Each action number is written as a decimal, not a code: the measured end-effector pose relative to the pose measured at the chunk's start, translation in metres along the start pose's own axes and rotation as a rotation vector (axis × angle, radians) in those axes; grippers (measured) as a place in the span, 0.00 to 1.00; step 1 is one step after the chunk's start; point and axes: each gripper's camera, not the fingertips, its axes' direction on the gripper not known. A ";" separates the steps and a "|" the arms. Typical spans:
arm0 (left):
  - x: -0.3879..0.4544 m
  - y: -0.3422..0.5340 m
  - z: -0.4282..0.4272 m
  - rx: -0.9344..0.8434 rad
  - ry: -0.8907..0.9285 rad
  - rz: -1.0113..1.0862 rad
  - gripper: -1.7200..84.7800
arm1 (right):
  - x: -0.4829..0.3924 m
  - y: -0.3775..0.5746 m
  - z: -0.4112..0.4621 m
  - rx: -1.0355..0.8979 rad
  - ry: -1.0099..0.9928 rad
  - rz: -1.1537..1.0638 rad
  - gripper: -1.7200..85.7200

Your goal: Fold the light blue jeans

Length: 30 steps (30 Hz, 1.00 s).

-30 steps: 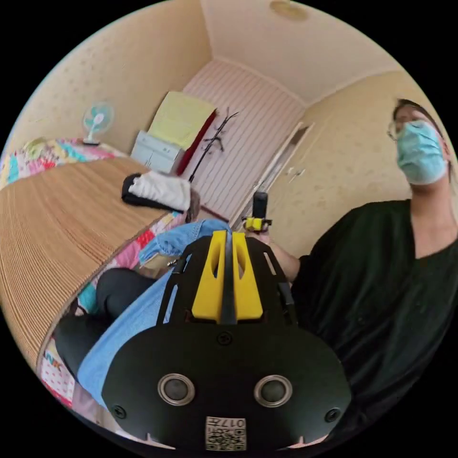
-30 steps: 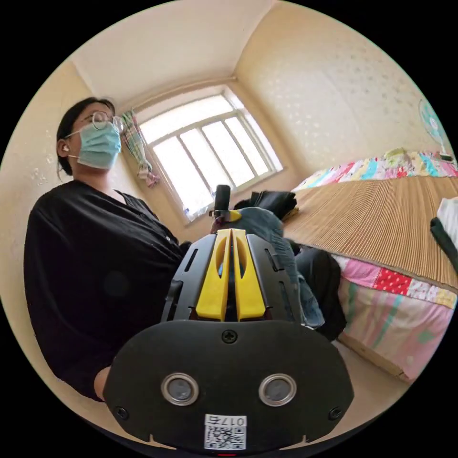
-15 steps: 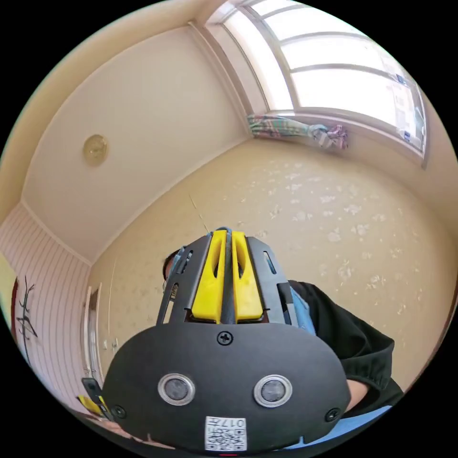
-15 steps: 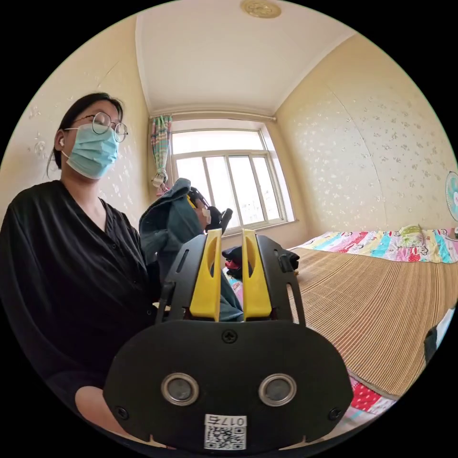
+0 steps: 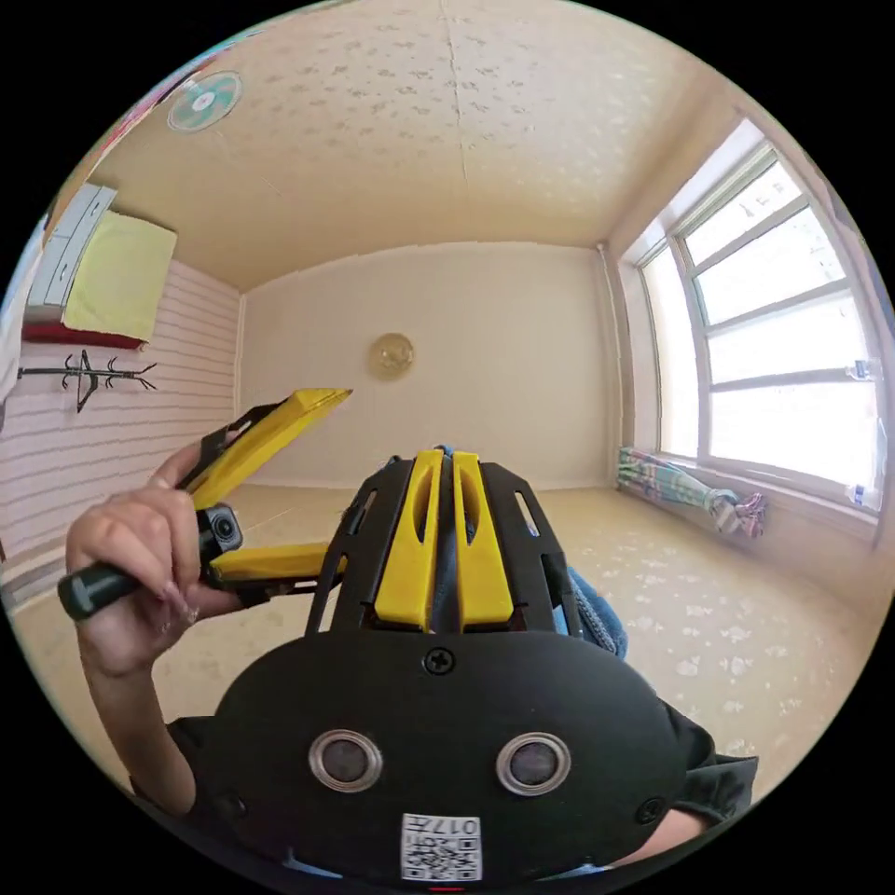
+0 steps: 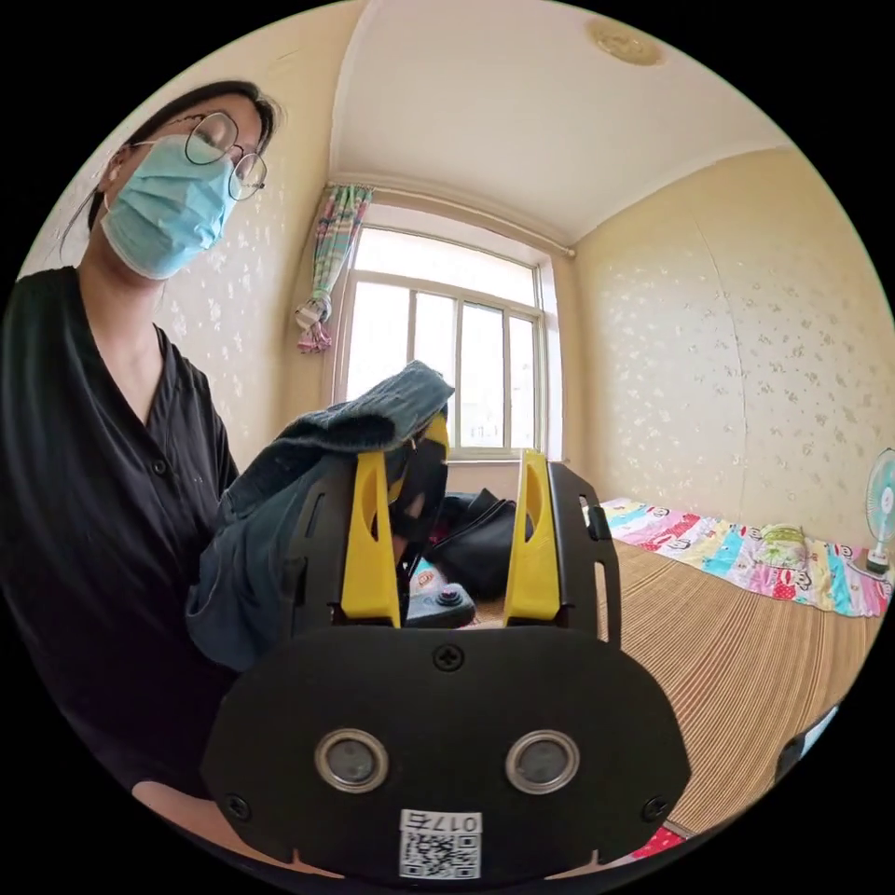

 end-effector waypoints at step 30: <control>-0.049 0.155 0.037 -0.230 -1.509 0.707 0.05 | -0.139 -0.111 0.008 0.361 0.660 -0.034 0.05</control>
